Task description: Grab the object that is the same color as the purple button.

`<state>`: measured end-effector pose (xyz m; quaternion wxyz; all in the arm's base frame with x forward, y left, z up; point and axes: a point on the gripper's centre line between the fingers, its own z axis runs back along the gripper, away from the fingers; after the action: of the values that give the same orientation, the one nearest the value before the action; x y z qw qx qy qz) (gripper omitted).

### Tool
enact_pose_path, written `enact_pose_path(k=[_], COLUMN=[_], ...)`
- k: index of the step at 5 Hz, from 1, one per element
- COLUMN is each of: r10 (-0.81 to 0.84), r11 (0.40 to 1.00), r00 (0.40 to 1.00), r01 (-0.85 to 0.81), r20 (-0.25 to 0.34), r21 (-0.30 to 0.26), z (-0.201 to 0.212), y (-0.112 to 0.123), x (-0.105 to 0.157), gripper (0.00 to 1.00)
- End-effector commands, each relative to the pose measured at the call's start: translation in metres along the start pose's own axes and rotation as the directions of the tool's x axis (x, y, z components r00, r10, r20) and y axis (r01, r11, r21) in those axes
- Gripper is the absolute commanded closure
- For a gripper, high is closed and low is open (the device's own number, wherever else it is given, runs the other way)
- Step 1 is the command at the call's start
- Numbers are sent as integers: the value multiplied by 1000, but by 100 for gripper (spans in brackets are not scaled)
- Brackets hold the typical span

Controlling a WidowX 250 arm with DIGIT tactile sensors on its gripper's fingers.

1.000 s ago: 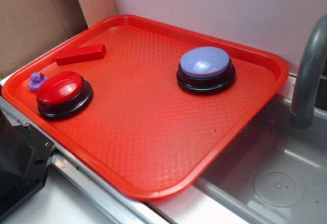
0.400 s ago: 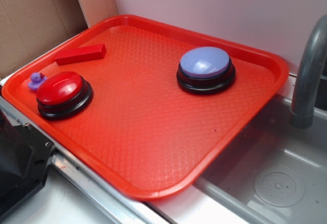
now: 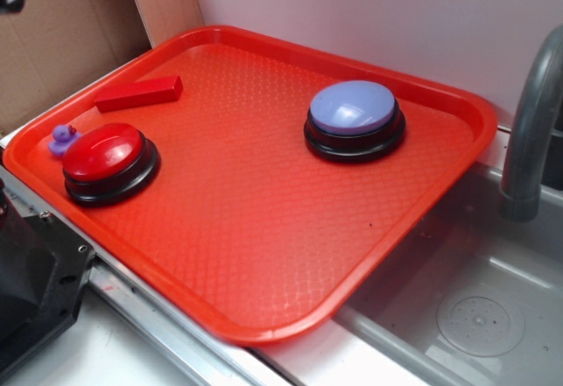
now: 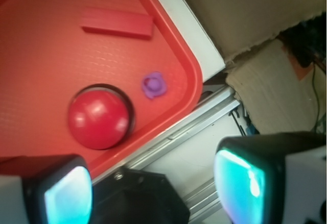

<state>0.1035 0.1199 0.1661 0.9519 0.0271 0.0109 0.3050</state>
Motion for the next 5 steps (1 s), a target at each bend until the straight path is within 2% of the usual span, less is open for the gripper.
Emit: enact_pose_path(k=[1, 4, 5], r10=[-266, -266, -275], r11=[953, 953, 957], r00=[958, 958, 957], r01=[278, 278, 282], r20=[103, 103, 96], r21=[-119, -119, -67], z=[-40, -40, -60], y=[8, 8, 11], x=[24, 24, 33], gripper=[0, 0, 0])
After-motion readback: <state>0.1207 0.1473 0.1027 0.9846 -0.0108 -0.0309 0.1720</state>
